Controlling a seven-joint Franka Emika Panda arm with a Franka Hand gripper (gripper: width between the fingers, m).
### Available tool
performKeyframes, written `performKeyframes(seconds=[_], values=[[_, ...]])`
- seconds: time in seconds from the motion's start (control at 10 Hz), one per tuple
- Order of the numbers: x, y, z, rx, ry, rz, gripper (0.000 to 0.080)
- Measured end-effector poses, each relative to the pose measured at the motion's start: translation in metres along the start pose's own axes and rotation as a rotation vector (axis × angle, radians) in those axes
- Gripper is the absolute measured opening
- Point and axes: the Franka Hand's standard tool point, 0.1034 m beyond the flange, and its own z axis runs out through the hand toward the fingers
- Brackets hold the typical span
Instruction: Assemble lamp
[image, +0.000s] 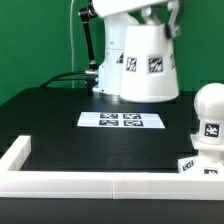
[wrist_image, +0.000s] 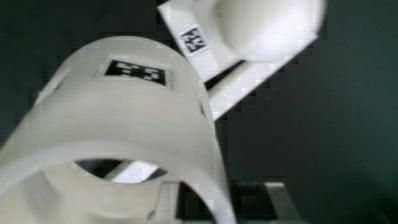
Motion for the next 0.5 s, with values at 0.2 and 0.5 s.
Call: performKeyframes(seconds=[0.2,0.5], values=[[-0.004,-0.03,-0.005,0.006,-0.007,0.058,0.0045],[-0.006,-0.064,0.005,0.005,-0.005,0.127,0.0045]])
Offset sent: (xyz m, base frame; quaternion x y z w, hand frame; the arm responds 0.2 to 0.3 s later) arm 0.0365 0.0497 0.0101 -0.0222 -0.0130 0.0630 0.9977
